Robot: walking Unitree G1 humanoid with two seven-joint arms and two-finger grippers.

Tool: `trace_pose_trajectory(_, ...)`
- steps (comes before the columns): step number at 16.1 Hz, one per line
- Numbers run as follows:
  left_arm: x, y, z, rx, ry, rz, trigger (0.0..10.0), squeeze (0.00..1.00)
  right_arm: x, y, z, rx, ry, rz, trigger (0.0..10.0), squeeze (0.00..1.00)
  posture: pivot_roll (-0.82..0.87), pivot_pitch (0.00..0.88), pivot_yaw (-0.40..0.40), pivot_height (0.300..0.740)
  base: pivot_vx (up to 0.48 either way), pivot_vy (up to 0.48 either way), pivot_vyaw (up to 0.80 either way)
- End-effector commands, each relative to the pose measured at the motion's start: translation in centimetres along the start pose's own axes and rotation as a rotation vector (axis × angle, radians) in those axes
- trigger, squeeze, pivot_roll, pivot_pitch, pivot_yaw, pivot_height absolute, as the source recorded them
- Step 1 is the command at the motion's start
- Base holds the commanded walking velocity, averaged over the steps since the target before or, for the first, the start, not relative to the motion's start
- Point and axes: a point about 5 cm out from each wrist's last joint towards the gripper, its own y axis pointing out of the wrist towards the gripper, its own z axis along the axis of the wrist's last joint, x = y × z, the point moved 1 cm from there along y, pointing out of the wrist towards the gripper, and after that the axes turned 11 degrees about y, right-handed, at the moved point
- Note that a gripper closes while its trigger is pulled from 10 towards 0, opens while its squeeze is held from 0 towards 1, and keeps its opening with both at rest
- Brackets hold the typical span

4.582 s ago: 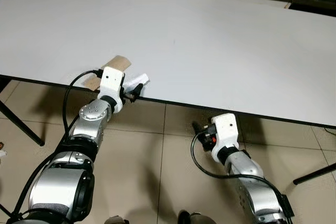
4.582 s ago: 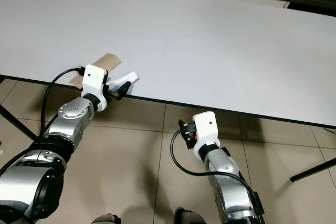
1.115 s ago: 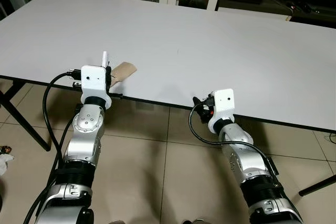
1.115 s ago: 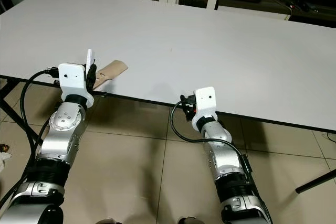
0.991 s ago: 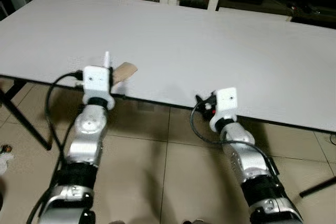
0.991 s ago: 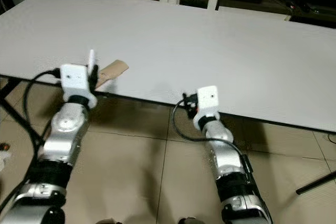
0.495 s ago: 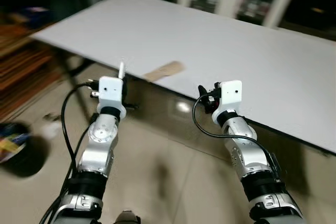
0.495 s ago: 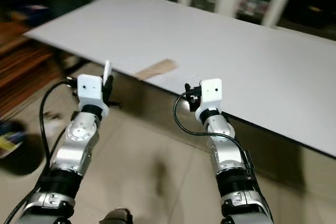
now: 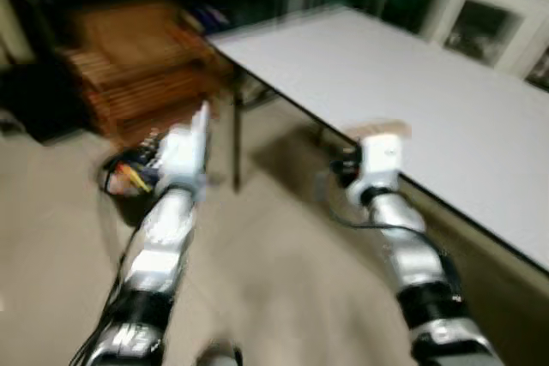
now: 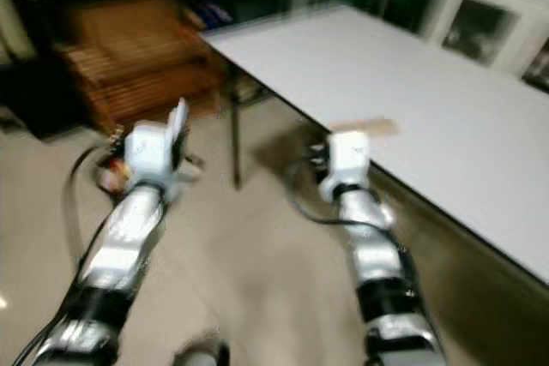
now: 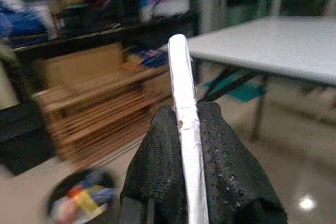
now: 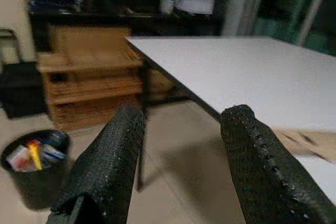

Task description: Picking trash to rubbish bin

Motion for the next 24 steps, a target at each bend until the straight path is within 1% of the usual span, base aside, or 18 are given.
trace_pose_trajectory(1,0.7,0.5,1.2,0.032,-0.002,-0.014,10.0,0.0,0.8,-0.4,-0.3,-0.013,0.004,-0.026,10.0,0.0,-0.01,0.0,-0.048,0.74,0.0,0.0,0.8)
trace_pose_trajectory(6,0.5,0.5,1.1,0.024,-0.005,-0.004,10.0,0.0,0.8,-0.4,-0.5,-0.023,0.002,-0.019,10.0,0.0,-0.01,0.0,-0.054,0.74,0.0,0.0,0.8)
trace_pose_trajectory(11,1.0,0.4,0.9,0.019,-0.028,-0.024,10.0,0.0,0.7,-0.5,-0.5,-0.03,-0.002,-0.01,10.0,0.0,-0.01,0.0,-0.059,0.74,0.0,0.0,0.8)
trace_pose_trajectory(12,1.0,0.4,0.9,0.012,-0.025,-0.023,10.0,0.0,0.6,-0.4,-0.5,-0.031,0.01,-0.003,10.0,0.0,-0.01,0.0,-0.059,0.74,0.0,0.0,0.8)
trace_pose_trajectory(15,1.1,0.4,0.3,-0.016,-0.032,-0.031,10.0,0.0,0.6,-0.4,-0.9,-0.046,0.033,-0.009,10.0,0.0,-0.01,0.0,-0.061,0.74,0.0,0.0,0.16)
trace_pose_trajectory(16,1.1,0.4,-0.1,-0.027,-0.032,-0.032,10.0,0.0,0.8,-0.5,-1.4,-0.069,0.049,-0.011,10.0,0.0,-0.01,0.0,-0.062,0.74,0.266,0.0,0.0)
trace_pose_trajectory(17,1.4,0.3,-0.9,-0.053,-0.029,-0.039,10.0,0.0,1.2,-0.8,-2.7,-0.119,0.06,-0.024,10.0,0.0,-0.01,0.0,-0.062,0.74,0.364,0.0,0.0)
trace_pose_trajectory(18,1.7,0.2,-1.4,-0.073,-0.024,-0.05,10.0,0.0,1.3,-1.0,-3.3,-0.144,0.062,-0.03,10.0,0.0,0.0,0.0,-0.063,0.74,0.42,0.0,0.0)
trace_pose_trajectory(19,2.2,0.0,-2.6,-0.12,-0.011,-0.073,10.0,0.0,1.7,-1.4,-4.6,-0.199,0.061,-0.037,10.0,0.0,0.0,0.0,-0.065,0.74,0.424,0.0,0.0)
trace_pose_trajectory(21,3.0,-1.0,-5.7,-0.23,0.028,-0.129,10.0,0.0,2.5,-2.8,-7.4,-0.316,0.039,-0.062,10.0,0.0,-0.01,0.002,-0.066,0.74,0.424,0.0,0.0)
trace_pose_trajectory(22,3.5,-1.9,-7.4,-0.294,0.056,-0.167,10.0,0.0,3.2,-4.0,-9.2,-0.395,0.03,-0.086,10.0,0.0,-0.01,0.003,-0.067,0.74,0.424,0.0,0.0)
trace_pose_trajectory(24,3.7,-3.0,-9.2,-0.373,0.076,-0.194,10.0,0.0,4.0,-5.4,-11.0,-0.485,0.027,-0.111,10.0,0.0,-0.01,0.007,-0.071,0.74,0.424,0.0,0.0)
